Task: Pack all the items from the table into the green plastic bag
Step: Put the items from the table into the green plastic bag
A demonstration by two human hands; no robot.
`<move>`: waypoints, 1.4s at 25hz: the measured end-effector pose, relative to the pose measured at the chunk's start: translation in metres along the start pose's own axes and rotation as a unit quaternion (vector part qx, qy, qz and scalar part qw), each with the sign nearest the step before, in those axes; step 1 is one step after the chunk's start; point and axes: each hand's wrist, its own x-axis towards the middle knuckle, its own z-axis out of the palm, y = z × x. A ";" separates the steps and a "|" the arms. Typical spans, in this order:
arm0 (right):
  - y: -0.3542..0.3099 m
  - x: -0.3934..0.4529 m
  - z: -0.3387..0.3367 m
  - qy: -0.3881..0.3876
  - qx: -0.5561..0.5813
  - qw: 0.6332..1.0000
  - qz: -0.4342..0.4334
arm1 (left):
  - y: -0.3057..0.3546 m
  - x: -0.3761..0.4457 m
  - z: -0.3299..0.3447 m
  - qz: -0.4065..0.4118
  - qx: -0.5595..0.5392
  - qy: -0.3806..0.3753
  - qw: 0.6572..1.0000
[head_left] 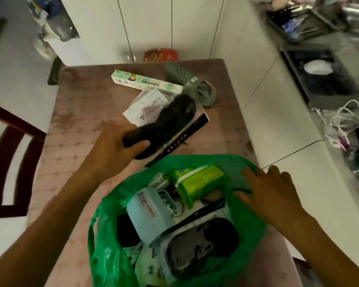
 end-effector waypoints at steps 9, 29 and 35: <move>0.029 -0.044 -0.009 -0.091 0.025 0.991 -0.100 | 0.048 -0.110 0.079 -0.050 0.222 -0.167 0.959; -0.036 -0.089 -0.096 0.142 0.717 0.682 0.001 | 0.014 -0.181 -0.027 -0.406 -0.563 0.161 0.702; -0.025 -0.085 -0.140 0.267 0.745 0.611 -0.026 | 0.071 -0.161 -0.096 -0.139 -0.456 0.233 0.848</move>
